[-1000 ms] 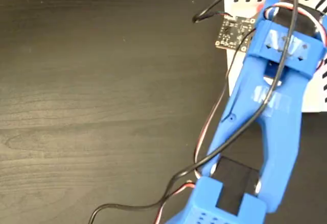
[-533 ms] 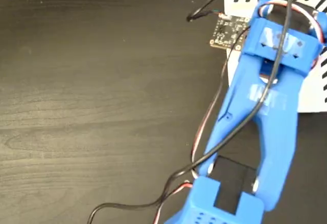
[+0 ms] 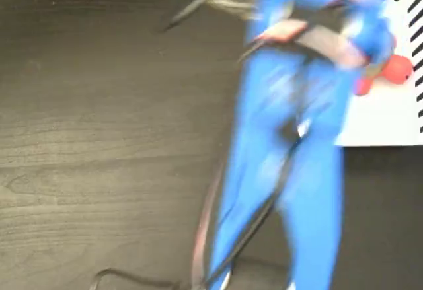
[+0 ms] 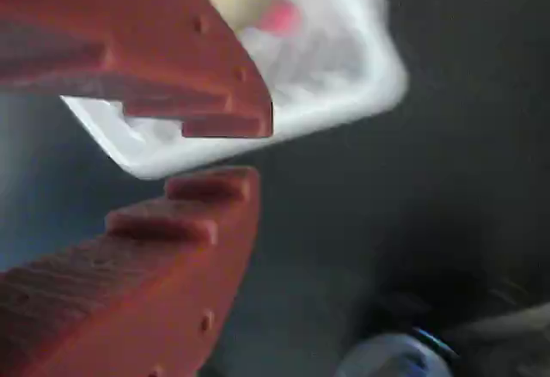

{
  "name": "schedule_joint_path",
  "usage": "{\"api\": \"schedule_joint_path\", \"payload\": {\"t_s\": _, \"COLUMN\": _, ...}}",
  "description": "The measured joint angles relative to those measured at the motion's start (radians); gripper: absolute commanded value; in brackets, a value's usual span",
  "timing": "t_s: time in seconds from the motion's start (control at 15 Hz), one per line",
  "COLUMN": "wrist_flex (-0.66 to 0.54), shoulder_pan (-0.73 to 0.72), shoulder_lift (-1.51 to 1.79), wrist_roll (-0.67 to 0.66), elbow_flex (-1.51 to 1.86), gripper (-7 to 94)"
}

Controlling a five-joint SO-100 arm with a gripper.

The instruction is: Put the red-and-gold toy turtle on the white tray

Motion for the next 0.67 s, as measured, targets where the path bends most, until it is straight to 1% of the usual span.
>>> {"api": "schedule_joint_path", "payload": {"t_s": 0.2, "wrist_flex": -0.137, "shoulder_pan": -0.209, "shoulder_lift": 0.222, "wrist_roll": 0.032, "elbow_flex": 0.219, "gripper": 0}}
{"api": "schedule_joint_path", "payload": {"t_s": 0.27, "wrist_flex": -0.207, "shoulder_pan": -0.259, "shoulder_lift": 0.296, "wrist_roll": 0.028, "elbow_flex": 0.305, "gripper": 0}}
{"api": "schedule_joint_path", "payload": {"t_s": 0.4, "wrist_flex": -0.360, "shoulder_pan": -0.325, "shoulder_lift": 0.491, "wrist_roll": -0.002, "elbow_flex": 0.563, "gripper": 0}}
{"api": "schedule_joint_path", "payload": {"t_s": 0.53, "wrist_flex": -0.486, "shoulder_pan": -0.391, "shoulder_lift": 0.680, "wrist_roll": -0.020, "elbow_flex": 0.857, "gripper": 0}}
{"api": "schedule_joint_path", "payload": {"t_s": 0.6, "wrist_flex": -0.520, "shoulder_pan": -0.402, "shoulder_lift": 0.778, "wrist_roll": -0.020, "elbow_flex": 0.994, "gripper": 0}}
{"api": "schedule_joint_path", "payload": {"t_s": 0.67, "wrist_flex": -0.529, "shoulder_pan": -0.402, "shoulder_lift": 0.876, "wrist_roll": -0.014, "elbow_flex": 1.117, "gripper": 0}}
